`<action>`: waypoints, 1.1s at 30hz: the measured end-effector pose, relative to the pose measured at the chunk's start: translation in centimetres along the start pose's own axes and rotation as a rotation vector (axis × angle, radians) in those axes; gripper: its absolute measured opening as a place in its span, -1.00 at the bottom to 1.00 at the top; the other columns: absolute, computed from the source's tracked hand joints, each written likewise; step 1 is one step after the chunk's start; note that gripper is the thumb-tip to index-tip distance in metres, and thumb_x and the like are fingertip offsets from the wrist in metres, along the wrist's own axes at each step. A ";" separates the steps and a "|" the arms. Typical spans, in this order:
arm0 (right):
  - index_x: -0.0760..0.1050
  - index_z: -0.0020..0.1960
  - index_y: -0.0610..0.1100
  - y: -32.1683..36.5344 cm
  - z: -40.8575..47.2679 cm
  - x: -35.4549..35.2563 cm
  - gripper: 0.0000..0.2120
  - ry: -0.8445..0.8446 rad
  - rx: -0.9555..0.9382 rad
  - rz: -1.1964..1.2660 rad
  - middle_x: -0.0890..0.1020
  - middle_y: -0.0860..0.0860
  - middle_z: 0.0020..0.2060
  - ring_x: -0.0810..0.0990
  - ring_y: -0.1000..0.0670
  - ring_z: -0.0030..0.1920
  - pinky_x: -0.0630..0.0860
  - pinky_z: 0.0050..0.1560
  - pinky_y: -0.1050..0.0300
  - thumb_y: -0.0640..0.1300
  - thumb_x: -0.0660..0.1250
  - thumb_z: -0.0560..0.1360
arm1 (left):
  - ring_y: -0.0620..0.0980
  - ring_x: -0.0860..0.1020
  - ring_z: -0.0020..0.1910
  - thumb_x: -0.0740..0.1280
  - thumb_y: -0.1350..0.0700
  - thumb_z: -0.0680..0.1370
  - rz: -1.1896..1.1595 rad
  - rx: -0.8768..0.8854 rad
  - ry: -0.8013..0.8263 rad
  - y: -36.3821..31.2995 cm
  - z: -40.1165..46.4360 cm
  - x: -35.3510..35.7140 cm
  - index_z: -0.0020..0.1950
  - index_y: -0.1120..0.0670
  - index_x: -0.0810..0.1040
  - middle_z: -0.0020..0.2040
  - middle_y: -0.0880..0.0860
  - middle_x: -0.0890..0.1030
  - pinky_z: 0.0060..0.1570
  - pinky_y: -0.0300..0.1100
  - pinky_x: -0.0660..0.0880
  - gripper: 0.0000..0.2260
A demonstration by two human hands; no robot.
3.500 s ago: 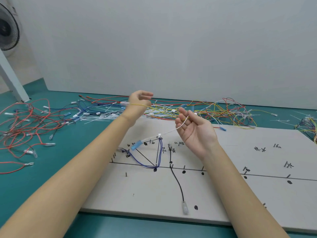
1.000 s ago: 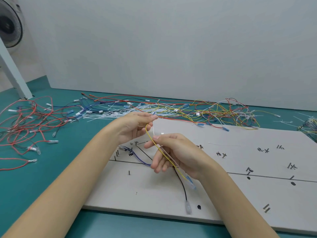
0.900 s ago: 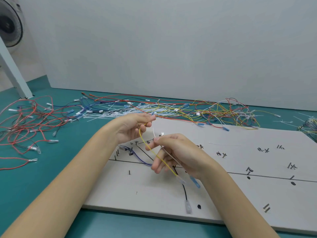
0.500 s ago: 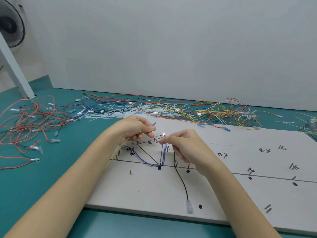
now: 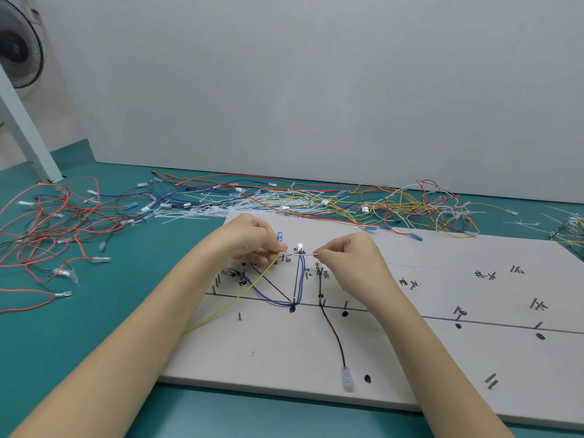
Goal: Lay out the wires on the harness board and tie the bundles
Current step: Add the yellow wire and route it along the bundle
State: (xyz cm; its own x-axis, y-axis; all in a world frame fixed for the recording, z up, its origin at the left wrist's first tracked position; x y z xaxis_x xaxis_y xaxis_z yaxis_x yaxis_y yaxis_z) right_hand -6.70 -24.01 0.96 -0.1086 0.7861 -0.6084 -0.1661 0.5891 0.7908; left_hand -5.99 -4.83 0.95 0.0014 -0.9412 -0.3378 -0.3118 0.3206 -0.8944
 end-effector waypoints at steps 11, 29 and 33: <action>0.63 -0.14 0.00 0.0 -0.2 0.0 -0.81 -0.043 0.006 -0.119 0.66 0.07 -0.23 0.62 -0.03 -0.17 0.58 -0.05 0.06 -0.12 0.24 0.42 | 0.01 0.62 -0.44 0.49 0.18 0.44 0.137 0.016 -0.133 0.6 0.4 1.0 -0.33 0.11 0.57 -0.42 0.07 0.65 -0.57 -0.35 0.27 -0.83; 0.61 -0.21 0.05 0.1 -0.3 0.2 -0.86 0.021 -0.006 -0.191 0.59 0.10 -0.34 0.53 0.02 -0.34 0.39 -0.30 0.20 -0.10 0.27 0.39 | 0.11 0.64 -0.18 0.39 0.08 0.35 0.368 0.100 -0.339 0.0 -0.3 1.7 -0.27 0.14 0.66 -0.36 0.02 0.67 -0.06 -0.03 0.60 -0.87; 0.62 -0.22 0.04 0.1 -0.4 0.2 -0.87 0.038 -0.013 -0.194 0.55 0.10 -0.38 0.47 0.04 -0.39 0.35 -0.33 0.21 -0.08 0.29 0.38 | 0.13 0.62 -0.14 0.38 0.08 0.37 0.447 0.100 -0.348 0.1 -0.3 1.9 -0.25 0.12 0.64 -0.27 0.05 0.68 -0.06 -0.05 0.58 -0.88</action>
State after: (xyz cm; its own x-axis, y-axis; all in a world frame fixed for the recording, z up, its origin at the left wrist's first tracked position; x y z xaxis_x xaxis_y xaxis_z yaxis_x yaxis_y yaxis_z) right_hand -7.12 -23.87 0.93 -0.1100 0.6506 -0.7515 -0.2000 0.7261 0.6579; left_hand -6.27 -6.61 0.35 0.2082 -0.6265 -0.7511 -0.2623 0.7041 -0.6599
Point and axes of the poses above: each hand's wrist, its own z-axis towards the middle knuckle, its own x-axis out of the palm, y = z × x, the point moved 3 cm from there along z, towards the middle knuckle
